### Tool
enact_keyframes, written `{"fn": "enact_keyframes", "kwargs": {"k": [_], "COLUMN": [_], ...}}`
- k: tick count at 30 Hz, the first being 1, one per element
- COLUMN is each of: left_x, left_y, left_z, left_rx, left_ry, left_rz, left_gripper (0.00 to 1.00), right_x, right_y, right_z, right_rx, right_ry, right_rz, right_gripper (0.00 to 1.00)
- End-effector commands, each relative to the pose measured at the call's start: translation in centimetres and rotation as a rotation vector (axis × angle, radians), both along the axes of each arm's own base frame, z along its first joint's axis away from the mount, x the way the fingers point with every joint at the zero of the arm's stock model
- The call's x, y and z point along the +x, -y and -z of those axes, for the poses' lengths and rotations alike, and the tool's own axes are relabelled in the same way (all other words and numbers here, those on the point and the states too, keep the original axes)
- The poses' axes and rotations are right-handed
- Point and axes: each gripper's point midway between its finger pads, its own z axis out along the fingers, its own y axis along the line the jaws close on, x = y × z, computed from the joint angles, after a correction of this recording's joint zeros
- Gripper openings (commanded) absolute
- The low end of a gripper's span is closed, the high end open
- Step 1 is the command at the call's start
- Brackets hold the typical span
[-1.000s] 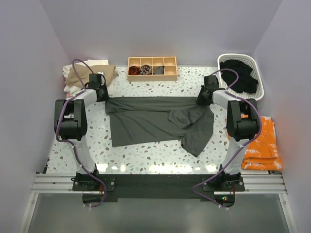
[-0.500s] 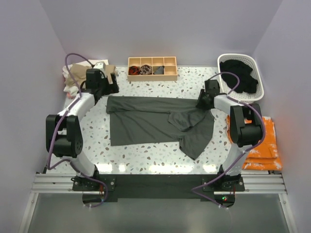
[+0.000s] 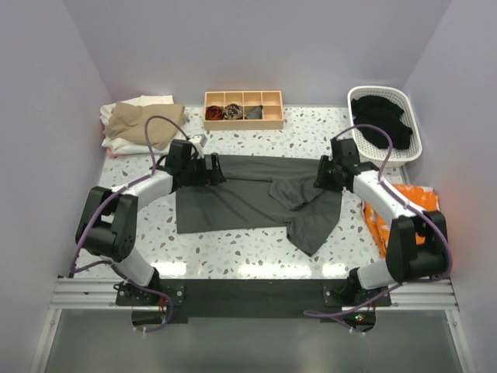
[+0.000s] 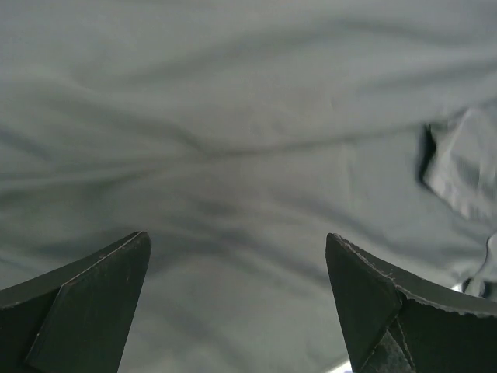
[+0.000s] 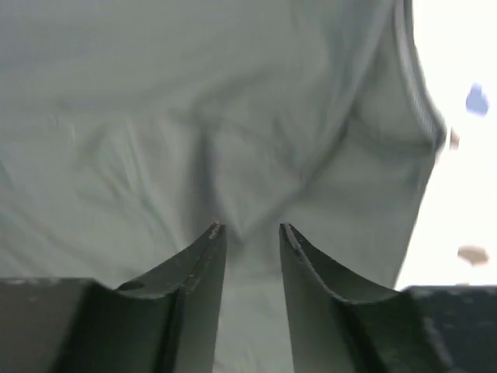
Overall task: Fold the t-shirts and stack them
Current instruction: Fold the flattened tshirt in 1/3 of the way, then grap the side of the flattened tshirt closest away from the robot with both arms
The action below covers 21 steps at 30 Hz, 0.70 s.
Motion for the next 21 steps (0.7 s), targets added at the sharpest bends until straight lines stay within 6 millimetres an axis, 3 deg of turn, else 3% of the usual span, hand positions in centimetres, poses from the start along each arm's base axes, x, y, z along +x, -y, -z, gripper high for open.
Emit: {"fn": "enact_keyframes", "kwargs": {"k": [1, 3, 4, 6, 10, 21], "left_x": [-3.3, -4.7, -5.9, -7.1, -9.8, -14.5], "left_y": [1.6, 1.5, 1.1, 0.5, -1.7, -4.8], "left_z": [-1.3, -2.0, -1.1, -1.5, 0.1, 3.1], "left_rx": [0.035, 0.037, 0.047, 0.042, 0.093, 0.187], "left_ry": [-0.010, -0.004, -0.032, -0.028, -0.079, -0.171], "left_rz": [0.043, 0.025, -0.001, -0.034, -0.152, -0.312], "left_gripper": [1.00, 1.00, 1.00, 1.00, 1.00, 1.00], "right_x": [-6.2, -8.8, -9.7, -12.1, -15.7, -21.0], "right_y": [-0.6, -0.3, -0.4, -0.3, -1.3, -1.0], "right_z": [-1.5, -1.1, -2.1, -1.2, -0.4, 2.7], "right_rx": [0.033, 0.042, 0.068, 0.082, 0.141, 0.163], "right_ry": [-0.050, -0.080, -0.051, -0.106, -0.161, -0.260], "right_rz": [-0.020, -0.010, 0.001, 0.012, 0.040, 0.095], "right_gripper": [0.44, 0.50, 0.51, 0.54, 0.54, 0.52]}}
